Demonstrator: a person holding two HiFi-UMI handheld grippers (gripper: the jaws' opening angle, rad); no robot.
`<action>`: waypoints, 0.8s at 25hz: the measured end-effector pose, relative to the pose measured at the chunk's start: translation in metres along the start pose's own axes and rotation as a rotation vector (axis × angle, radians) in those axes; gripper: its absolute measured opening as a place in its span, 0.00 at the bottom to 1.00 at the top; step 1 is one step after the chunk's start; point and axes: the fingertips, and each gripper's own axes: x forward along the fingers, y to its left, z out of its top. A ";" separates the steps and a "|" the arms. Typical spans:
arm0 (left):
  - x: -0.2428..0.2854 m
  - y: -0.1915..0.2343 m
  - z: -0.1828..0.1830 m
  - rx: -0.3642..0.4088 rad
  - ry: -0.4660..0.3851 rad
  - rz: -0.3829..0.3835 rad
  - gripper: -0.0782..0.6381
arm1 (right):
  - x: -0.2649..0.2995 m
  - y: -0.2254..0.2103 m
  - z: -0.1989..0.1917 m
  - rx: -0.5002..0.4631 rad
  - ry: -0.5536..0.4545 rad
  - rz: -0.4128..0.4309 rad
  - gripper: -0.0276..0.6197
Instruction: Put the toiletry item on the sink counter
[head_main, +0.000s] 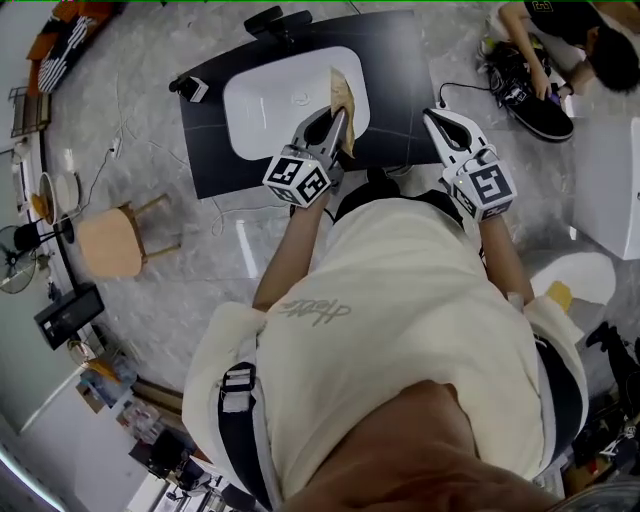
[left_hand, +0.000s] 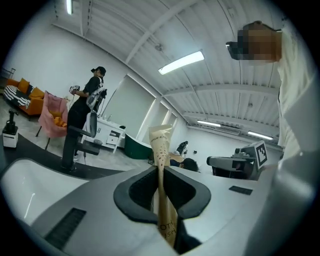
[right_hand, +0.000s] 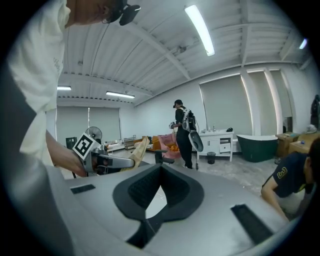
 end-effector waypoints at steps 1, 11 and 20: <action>0.007 0.003 -0.001 -0.004 0.009 -0.015 0.16 | 0.004 -0.003 0.001 0.004 0.000 -0.017 0.03; 0.067 0.023 -0.034 -0.073 0.131 -0.082 0.16 | 0.013 -0.011 -0.016 0.061 0.040 -0.116 0.03; 0.107 0.020 -0.062 -0.102 0.183 -0.008 0.16 | 0.009 -0.039 -0.022 0.083 0.034 -0.075 0.03</action>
